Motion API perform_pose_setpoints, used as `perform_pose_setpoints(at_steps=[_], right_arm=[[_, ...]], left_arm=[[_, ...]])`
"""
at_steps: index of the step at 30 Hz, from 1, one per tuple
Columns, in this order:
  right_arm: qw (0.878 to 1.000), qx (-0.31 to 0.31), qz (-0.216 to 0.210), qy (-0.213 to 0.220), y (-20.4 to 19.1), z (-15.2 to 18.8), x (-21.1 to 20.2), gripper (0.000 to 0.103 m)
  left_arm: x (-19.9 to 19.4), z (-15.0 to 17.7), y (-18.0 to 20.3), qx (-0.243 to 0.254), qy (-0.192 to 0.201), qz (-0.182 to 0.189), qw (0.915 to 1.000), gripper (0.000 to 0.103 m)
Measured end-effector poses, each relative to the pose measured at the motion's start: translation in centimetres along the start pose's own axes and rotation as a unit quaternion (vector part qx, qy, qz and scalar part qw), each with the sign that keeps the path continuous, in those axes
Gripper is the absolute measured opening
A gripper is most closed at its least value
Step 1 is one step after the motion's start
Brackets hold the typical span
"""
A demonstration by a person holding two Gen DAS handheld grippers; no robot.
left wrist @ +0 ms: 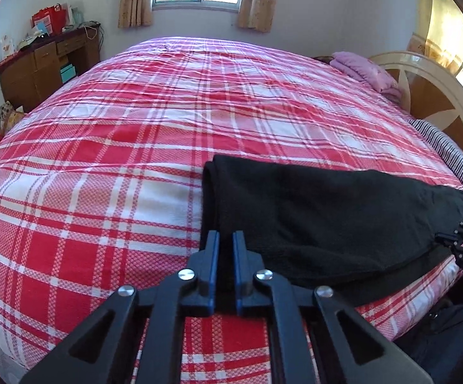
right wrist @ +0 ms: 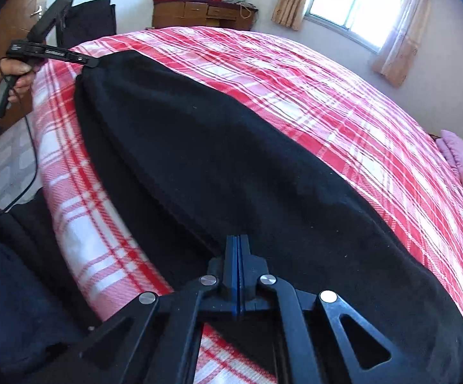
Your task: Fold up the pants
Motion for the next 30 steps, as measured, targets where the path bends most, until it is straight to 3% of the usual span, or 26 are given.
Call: perform_pose_setpoints(at_steps=[2,4,5,6,7,10,12,14,17,25,30], right_arm=[[1.000,-0.005,-0.004,-0.006,-0.3,0.2,0.0,0.003],[1.000,-0.009,-0.009,0.001,-0.6,0.3,-0.1,0.031],[1.000,-0.011,-0.013,-0.001,-0.8,0.3,-0.1,0.057],[1.000,-0.013,-0.023,-0.002,-1.0,0.4,-0.1,0.060],[1.000,-0.016,-0.027,0.001,-1.2,0.4,-0.1,0.060],[0.999,-0.034,0.017,-0.004,-1.7,0.2,0.6,0.055],[0.999,-0.029,0.014,-0.004,-1.6,0.0,0.9,0.040],[0.999,-0.034,0.038,-0.012,-1.7,-0.1,1.8,0.033],[0.998,-0.047,0.037,-0.002,-2.1,-0.2,1.9,0.005],[0.998,-0.044,0.033,0.036,-2.5,-0.5,-3.5,0.003],[0.998,-0.049,0.021,-0.013,-3.5,0.7,0.5,0.003]], left_arm=[[0.2,0.1,0.1,0.002,-0.003,-0.004,1.0000,0.009],[0.6,0.1,0.1,0.000,-0.006,-0.004,1.0000,0.009],[0.7,0.2,0.1,-0.001,-0.007,-0.003,1.0000,0.009],[0.8,0.2,0.0,-0.004,-0.008,-0.001,1.0000,0.009],[0.9,0.3,-0.1,-0.006,-0.009,0.000,0.9999,0.009],[0.8,0.3,-0.2,-0.007,-0.008,0.002,0.9999,0.009],[0.6,0.3,-0.1,-0.007,-0.006,0.003,1.0000,0.009],[0.6,0.3,-0.1,-0.006,-0.007,0.003,1.0000,0.009],[0.6,0.3,-0.2,-0.009,-0.007,0.003,0.9999,0.009],[-2.1,-0.3,-1.2,-0.011,0.009,0.016,0.9998,0.005],[-0.2,0.9,-2.6,-0.024,-0.022,-0.001,0.9995,0.005]])
Point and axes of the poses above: each gripper's, at about its wrist camera, not at the fingertips, and x roughly the way its jaws point, y to its right, z to its underside, the point moved 2 cm from there along x, roughly the way its jaws point, and after that the axes turned 6 degrees about -y, right-handed, at the moved point
